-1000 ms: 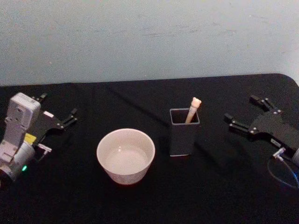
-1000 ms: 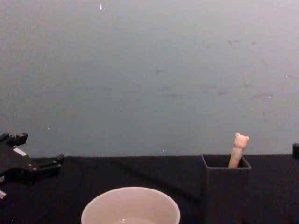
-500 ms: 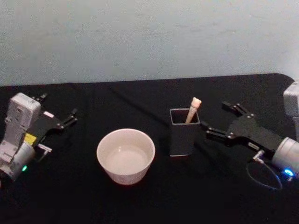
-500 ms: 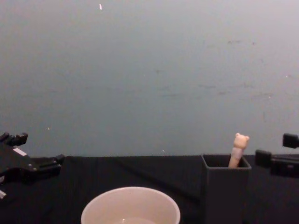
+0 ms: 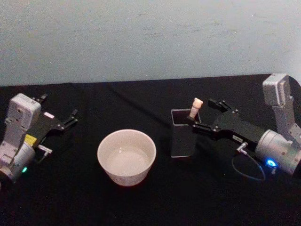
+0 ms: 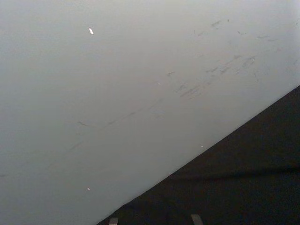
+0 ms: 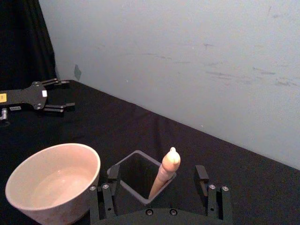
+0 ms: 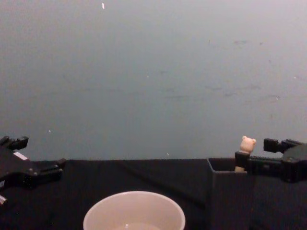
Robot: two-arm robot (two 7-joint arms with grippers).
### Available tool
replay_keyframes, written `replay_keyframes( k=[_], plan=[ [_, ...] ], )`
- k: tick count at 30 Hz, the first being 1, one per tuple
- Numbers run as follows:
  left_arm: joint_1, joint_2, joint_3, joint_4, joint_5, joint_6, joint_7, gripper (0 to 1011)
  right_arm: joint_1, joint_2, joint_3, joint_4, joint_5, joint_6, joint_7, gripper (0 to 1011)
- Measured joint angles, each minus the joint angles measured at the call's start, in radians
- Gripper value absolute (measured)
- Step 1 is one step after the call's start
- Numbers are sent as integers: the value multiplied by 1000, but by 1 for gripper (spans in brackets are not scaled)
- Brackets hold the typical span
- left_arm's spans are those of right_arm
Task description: Pick up the stirring spoon with one hand, stir inside the cup, then place it back in its original position.
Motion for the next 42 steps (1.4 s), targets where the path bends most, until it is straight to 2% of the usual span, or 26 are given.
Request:
replay_keyframes(
  k=[8,18,42],
  plan=[
    [0,0,0,0,0,0,0,1001,37,-39,-7,43,-14,24,-3,1002],
    [0,0,0,0,0,0,0,1001,59,-65,-8,72,-19,36,-6,1002],
    [0,0,0,0,0,0,0,1001,57,-62,-6,69,-18,35,-7,1002]
  ],
)
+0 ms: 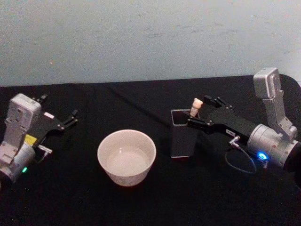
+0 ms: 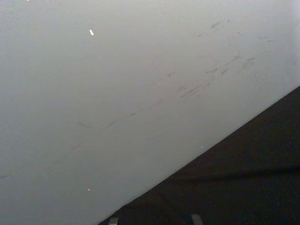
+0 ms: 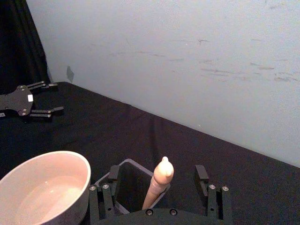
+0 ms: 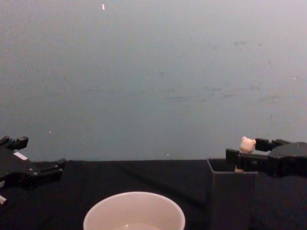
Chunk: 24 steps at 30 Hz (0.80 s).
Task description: Pick up the stirring spoon with one hand, stir inside the cup, then place it back in its original position.
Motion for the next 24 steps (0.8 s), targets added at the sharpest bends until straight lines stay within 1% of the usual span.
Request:
replay_keyframes(
  k=[4,5,8,9,11,12,15,16,19,21,24],
  plan=[
    [0,0,0,0,0,0,0,1001,0,0,0,-1,0,0,0,993],
    [0,0,0,0,0,0,0,1001,0,0,0,-1,0,0,0,960],
    [0,0,0,0,0,0,0,1001,-1,1,0,-1,0,-1,0,925],
    [0,0,0,0,0,0,0,1001,-1,1,0,-1,0,-1,0,870],
    [0,0,0,0,0,0,0,1001,-1,1,0,-1,0,-1,0,839],
    [0,0,0,0,0,0,0,1001,-1,1,0,-1,0,-1,0,786],
    [0,0,0,0,0,0,0,1001,-1,1,0,-1,0,-1,0,733],
    [0,0,0,0,0,0,0,1001,-1,1,0,-1,0,-1,0,678],
    [0,0,0,0,0,0,0,1001,-1,1,0,-1,0,-1,0,592],
    [0,0,0,0,0,0,0,1001,-1,1,0,-1,0,-1,0,509],
    [0,0,0,0,0,0,0,1001,-1,1,0,-1,0,-1,0,429]
  ],
)
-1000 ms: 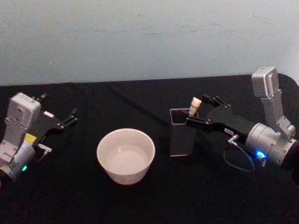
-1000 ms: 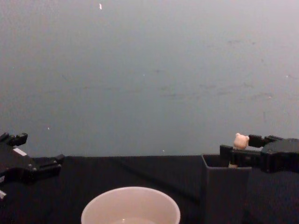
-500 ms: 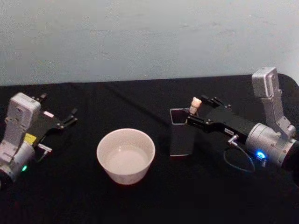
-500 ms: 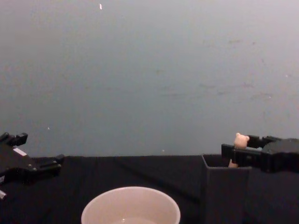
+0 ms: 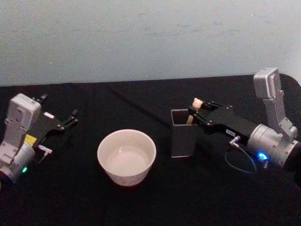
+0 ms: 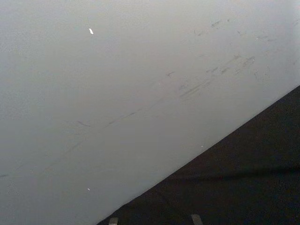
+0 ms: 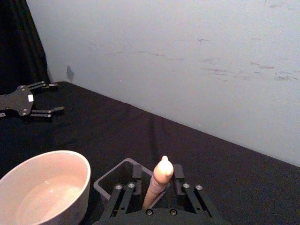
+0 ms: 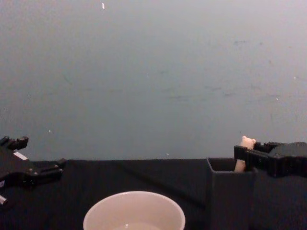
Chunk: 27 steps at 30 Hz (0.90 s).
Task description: Pick up the stirring spoon with one hand, stir inside the cup, then place it back in its original position.
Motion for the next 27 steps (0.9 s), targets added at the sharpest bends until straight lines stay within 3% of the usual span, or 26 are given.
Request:
replay_keyframes(
  k=[6,27],
  plan=[
    [0,0,0,0,0,0,0,1001,0,0,0,0,0,0,0,239],
    [0,0,0,0,0,0,0,1001,0,0,0,0,0,0,0,218]
  ],
)
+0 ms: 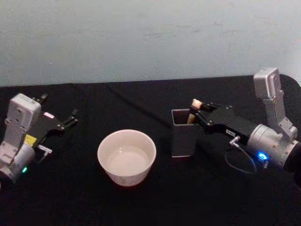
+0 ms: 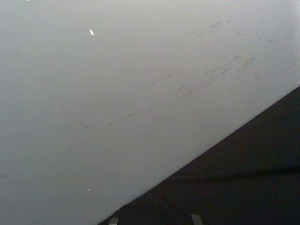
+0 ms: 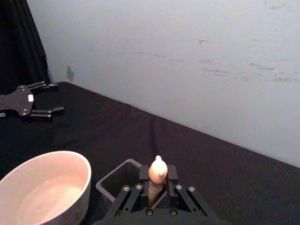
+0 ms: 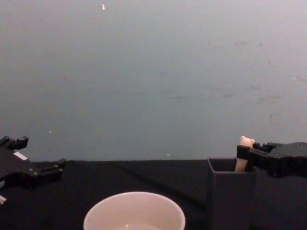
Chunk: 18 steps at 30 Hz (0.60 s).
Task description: Pick up the stirring spoon with one hand, stir inside the cup, then place it back in its original position.
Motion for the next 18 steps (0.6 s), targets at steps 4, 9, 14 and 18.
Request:
replay_keyframes(
  k=[4,9,14,18],
  plan=[
    [0,0,0,0,0,0,0,1001,-1,0,2,-4,1,2,1,218],
    [0,0,0,0,0,0,0,1001,-5,2,16,-24,19,9,3,218],
    [0,0,0,0,0,0,0,1001,-14,11,37,-61,50,16,5,218],
    [0,0,0,0,0,0,0,1001,-18,21,55,-89,82,19,13,218]
  ],
)
